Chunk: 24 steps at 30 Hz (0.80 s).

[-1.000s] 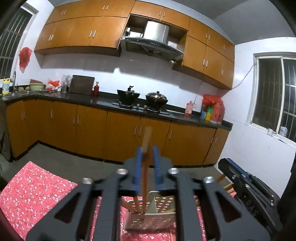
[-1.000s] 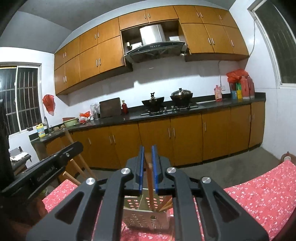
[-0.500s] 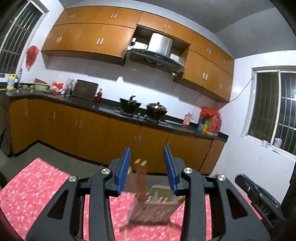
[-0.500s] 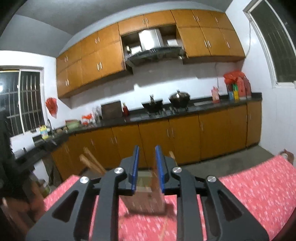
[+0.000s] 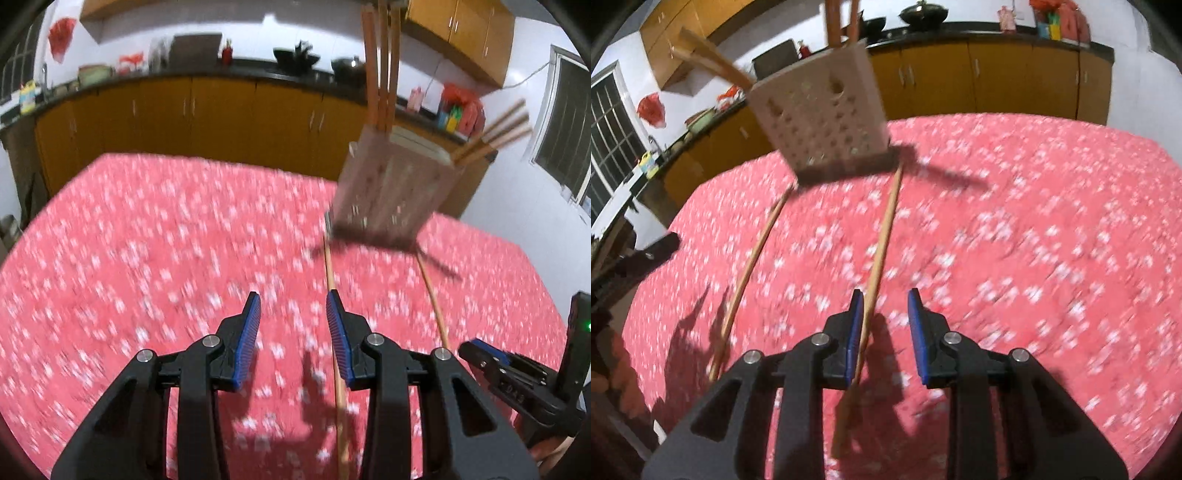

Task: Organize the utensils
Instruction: 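Lower the right tool and grasp the last chopstick while the left tool grasps one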

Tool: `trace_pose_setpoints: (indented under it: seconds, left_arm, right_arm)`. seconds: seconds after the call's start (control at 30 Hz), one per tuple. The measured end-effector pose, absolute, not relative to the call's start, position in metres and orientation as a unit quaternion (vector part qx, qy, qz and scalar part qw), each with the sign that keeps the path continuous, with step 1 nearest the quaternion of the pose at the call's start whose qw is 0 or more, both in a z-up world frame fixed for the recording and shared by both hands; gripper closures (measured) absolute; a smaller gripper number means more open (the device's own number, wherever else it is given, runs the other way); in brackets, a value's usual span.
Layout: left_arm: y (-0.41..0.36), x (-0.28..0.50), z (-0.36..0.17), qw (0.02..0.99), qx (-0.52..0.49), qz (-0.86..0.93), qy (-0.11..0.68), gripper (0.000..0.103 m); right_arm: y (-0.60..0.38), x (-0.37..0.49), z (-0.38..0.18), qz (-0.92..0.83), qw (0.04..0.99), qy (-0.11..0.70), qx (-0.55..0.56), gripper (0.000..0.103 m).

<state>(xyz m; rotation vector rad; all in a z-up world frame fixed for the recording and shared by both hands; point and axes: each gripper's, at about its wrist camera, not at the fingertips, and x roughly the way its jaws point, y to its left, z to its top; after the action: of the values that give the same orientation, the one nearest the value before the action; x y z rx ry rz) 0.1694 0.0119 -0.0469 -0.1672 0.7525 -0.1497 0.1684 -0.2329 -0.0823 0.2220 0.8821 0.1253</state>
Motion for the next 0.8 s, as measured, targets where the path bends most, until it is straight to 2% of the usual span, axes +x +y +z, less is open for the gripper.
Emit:
trace_pose_setpoints:
  seconds: [0.23, 0.27, 0.3, 0.33, 0.6, 0.7, 0.77, 0.8]
  left_arm:
    - [-0.003, 0.164, -0.064, 0.918, -0.067, -0.088, 0.382, 0.066]
    - [-0.006, 0.164, -0.066, 0.917, -0.063, -0.090, 0.385, 0.066]
    - [-0.009, 0.164, -0.068, 0.916, -0.061, -0.091, 0.387, 0.066]
    - [-0.011, 0.165, -0.069, 0.915, -0.058, -0.093, 0.389, 0.066]
    - [-0.031, 0.168, -0.082, 0.905, -0.010, -0.092, 0.416, 0.066]
    - [-0.039, 0.172, -0.088, 0.900, 0.010, -0.090, 0.426, 0.079]
    - [-0.043, 0.174, -0.095, 0.897, 0.025, -0.082, 0.433, 0.092]
    - [-0.044, 0.175, -0.095, 0.899, 0.033, -0.076, 0.429, 0.093]
  right_arm:
    - [-0.218, 0.166, -0.086, 0.060, 0.898, 0.429, 0.076, 0.078]
    - [-0.216, 0.166, -0.089, 0.054, 0.897, 0.434, 0.065, 0.081]
    - [-0.216, 0.167, -0.087, 0.050, 0.901, 0.428, 0.056, 0.091]
    - [-0.215, 0.168, -0.088, 0.037, 0.902, 0.428, 0.040, 0.094]
    - [-0.257, 0.177, -0.086, -0.025, 0.899, 0.430, 0.076, 0.095]
    - [-0.266, 0.175, -0.086, -0.028, 0.899, 0.429, 0.083, 0.095]
    - [-0.266, 0.174, -0.087, -0.026, 0.900, 0.428, 0.080, 0.095]
    - [-0.265, 0.174, -0.087, -0.023, 0.900, 0.428, 0.078, 0.095]
